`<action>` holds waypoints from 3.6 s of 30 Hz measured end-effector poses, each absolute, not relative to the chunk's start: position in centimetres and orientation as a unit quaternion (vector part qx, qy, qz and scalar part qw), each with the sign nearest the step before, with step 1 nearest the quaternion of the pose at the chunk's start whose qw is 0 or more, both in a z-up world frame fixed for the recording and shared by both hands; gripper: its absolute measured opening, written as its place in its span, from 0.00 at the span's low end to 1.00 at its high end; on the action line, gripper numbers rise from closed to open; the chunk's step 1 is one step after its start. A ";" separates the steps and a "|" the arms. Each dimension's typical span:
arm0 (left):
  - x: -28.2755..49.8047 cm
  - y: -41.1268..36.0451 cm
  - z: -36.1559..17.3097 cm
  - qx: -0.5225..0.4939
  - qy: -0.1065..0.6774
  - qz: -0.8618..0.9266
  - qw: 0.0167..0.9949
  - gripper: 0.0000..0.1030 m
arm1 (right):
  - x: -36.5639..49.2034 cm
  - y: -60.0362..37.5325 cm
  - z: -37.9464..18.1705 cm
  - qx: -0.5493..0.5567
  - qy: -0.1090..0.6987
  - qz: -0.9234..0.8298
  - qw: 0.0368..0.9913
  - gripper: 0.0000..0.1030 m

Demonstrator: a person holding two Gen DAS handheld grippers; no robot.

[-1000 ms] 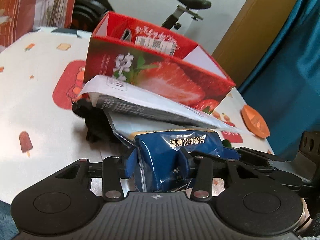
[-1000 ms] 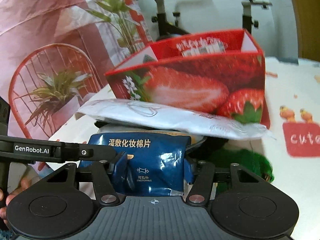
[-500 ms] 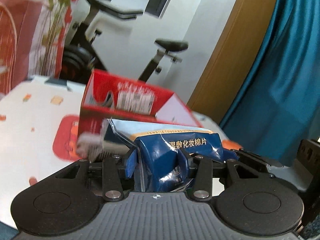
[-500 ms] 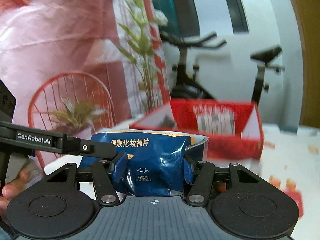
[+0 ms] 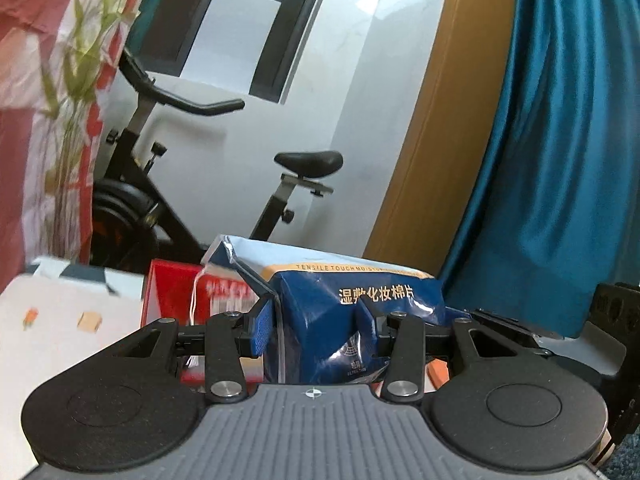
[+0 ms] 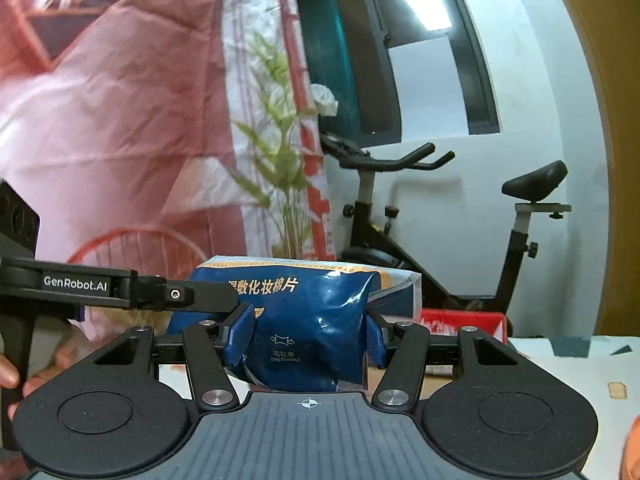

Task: Organize soft objects
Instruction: 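Lift the blue pack with both grippers and carry it over the red box, then lower the blue pack into the box and open both grippers, then move both grippers down to the white face-mask bag beside the box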

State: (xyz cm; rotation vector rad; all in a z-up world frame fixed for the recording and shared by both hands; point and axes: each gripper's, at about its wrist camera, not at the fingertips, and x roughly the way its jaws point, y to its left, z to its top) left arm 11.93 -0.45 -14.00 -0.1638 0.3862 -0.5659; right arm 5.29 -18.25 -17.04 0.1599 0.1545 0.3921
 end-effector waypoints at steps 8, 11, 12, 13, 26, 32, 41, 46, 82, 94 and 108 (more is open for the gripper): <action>20.0 -2.2 -11.2 -0.070 0.206 -0.284 0.934 0.46 | 13.9 -20.2 -15.0 0.090 0.099 0.179 0.975 0.50; 23.4 -3.0 -11.1 -0.062 0.223 -0.275 0.933 0.46 | 17.5 -20.9 -15.5 0.100 0.122 0.172 0.972 0.50; 24.6 -3.3 -11.3 -0.062 0.230 -0.272 0.932 0.46 | 18.6 -21.0 -15.7 0.099 0.129 0.170 0.972 0.50; 25.6 -3.4 -11.5 -0.064 0.236 -0.270 0.931 0.46 | 19.8 -21.1 -15.9 0.098 0.140 0.168 0.971 0.50; 36.2 -3.9 -17.8 -0.090 0.394 -0.251 0.880 0.46 | 30.7 -21.8 -22.2 0.130 0.318 0.143 0.928 0.49; 37.7 -4.0 -21.2 -0.095 0.459 -0.245 0.849 0.46 | 32.2 -21.8 -25.4 0.157 0.387 0.124 0.900 0.48; 38.7 -4.2 -23.3 -0.074 0.500 -0.238 0.829 0.46 | 32.7 -22.2 -27.8 0.192 0.436 0.103 0.873 0.48; 38.7 -4.9 -23.8 -0.050 0.513 -0.232 0.825 0.47 | 32.9 -21.8 -28.6 0.183 0.463 0.086 0.863 0.46; 33.5 -4.7 -19.3 0.022 0.435 -0.212 0.875 0.86 | 27.1 -21.4 -22.6 0.123 0.420 0.049 0.898 0.89; 25.3 -0.6 -16.7 0.014 0.357 -0.158 0.921 0.97 | 18.1 -21.4 -21.2 0.127 0.326 0.076 0.934 1.00; 13.2 1.4 -18.2 -0.010 0.279 -0.131 0.951 0.97 | 5.9 -19.0 -24.4 0.091 0.216 0.098 0.967 1.00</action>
